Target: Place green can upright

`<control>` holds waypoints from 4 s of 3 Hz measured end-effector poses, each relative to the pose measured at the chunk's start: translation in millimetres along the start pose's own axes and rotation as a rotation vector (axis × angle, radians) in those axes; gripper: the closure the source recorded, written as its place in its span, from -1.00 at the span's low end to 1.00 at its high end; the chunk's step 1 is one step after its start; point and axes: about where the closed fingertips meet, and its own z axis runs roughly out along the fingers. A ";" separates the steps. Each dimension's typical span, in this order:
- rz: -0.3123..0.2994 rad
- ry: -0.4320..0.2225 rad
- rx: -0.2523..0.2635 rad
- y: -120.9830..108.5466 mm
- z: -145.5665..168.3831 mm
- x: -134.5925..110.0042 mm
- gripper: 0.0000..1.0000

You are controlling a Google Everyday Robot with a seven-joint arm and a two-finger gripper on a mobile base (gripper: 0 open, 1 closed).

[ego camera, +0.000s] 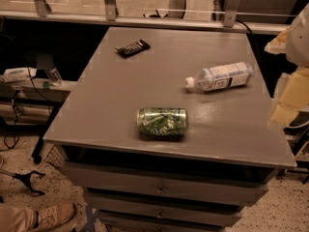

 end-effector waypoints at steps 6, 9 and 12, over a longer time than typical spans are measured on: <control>-0.243 0.015 -0.209 19.1 91.2 -117.8 -1.00; -0.187 0.050 -0.213 23.3 148.5 -170.6 -1.00; -0.142 0.077 -0.250 34.2 181.6 -190.7 -1.00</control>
Offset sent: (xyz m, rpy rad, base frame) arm 0.0173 0.0567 -0.0243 -0.0475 0.0856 0.1672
